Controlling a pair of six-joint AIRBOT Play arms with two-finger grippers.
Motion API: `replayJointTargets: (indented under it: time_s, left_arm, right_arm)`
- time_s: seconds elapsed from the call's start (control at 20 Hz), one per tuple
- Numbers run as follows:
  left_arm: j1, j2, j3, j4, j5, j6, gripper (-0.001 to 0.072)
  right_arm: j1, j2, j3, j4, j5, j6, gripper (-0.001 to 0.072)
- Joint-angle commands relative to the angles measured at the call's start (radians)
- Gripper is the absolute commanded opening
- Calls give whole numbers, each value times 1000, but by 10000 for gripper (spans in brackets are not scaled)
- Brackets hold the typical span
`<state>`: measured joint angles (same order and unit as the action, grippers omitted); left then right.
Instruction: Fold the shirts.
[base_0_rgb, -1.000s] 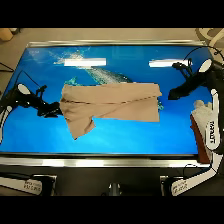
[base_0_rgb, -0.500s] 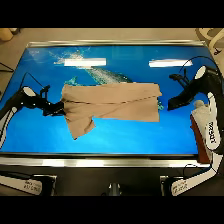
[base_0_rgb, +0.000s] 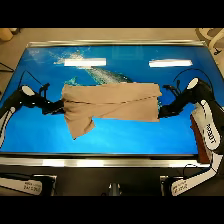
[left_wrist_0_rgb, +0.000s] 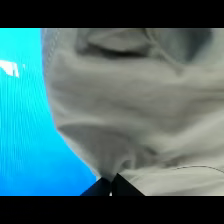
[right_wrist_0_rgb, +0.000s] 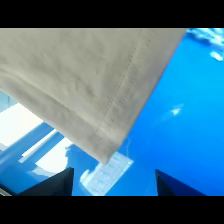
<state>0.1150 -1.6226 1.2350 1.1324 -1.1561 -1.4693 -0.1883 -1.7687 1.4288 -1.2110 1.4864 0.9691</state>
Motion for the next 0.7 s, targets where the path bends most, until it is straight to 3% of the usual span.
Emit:
replayJointTargets:
  time_s: [0.0, 0.2, 0.3, 0.35, 0.4, 0.45, 0.5, 0.65]
  left_arm:
    - [0, 19, 1, 0, 1, 4, 28]
    - [0, 33, 1, -6, -3, 4, 28]
    - [0, 42, 1, -7, -4, 4, 28]
    - [0, 47, 1, -7, -4, 4, 28]
    - [0, 51, 1, -7, -6, 3, 28]
    - [0, 60, 1, -7, -6, 4, 28]
    - [0, 74, 3, -7, -6, 4, 28]
    - [3, 169, 69, -7, -6, 7, 27]
  right_arm:
    - [2, 0, -71, 66, -47, 3, 527]
    - [60, -1, -87, 64, -127, 5, 482]
    - [92, -1, -87, 58, -163, 42, 384]
    - [106, -1, -87, 57, -166, 48, 371]
    - [118, 0, -87, 56, -165, 38, 305]
    - [127, 0, -87, 50, -166, 18, 62]
    - [129, 3, -84, 37, -161, 18, 15]
    - [128, 77, -33, -12, -160, -1, 14]
